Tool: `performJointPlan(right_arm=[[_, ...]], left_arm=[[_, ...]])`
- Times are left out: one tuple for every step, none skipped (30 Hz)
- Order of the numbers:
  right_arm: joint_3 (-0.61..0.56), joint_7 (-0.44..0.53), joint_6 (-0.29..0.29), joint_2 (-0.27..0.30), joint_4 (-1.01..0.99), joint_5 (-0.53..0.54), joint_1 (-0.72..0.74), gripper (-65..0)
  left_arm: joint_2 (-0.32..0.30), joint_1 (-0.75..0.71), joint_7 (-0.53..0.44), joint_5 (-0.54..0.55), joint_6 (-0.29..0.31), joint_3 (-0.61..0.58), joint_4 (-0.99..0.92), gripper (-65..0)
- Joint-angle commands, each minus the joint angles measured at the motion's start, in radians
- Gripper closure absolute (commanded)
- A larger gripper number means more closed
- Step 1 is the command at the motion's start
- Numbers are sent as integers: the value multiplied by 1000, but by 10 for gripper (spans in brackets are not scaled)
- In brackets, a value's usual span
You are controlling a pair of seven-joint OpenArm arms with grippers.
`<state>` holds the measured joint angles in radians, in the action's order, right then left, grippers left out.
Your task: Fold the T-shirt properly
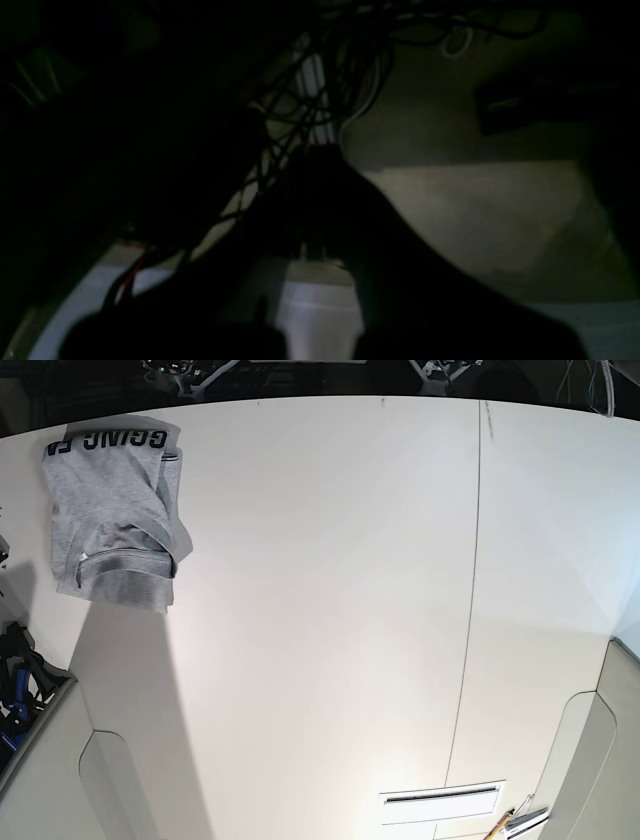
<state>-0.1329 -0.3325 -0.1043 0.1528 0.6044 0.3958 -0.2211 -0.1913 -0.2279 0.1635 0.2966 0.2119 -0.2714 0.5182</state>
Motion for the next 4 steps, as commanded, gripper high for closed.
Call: performJointPlan(right_arm=[[14, 13, 0, 13, 4, 1, 2, 0], [24, 19, 0, 13, 4, 1, 2, 0], [33, 19, 0, 13, 4, 1, 2, 0], [37, 19, 0, 13, 4, 2, 2, 0]], left_arm=[[-5, -2, -15, 8, 7, 22, 4, 0], [-5, -2, -18, 19, 20, 41, 4, 0], [-6, -2, -18, 24, 28, 59, 4, 0], [-6, -2, -18, 25, 38, 75, 4, 0]])
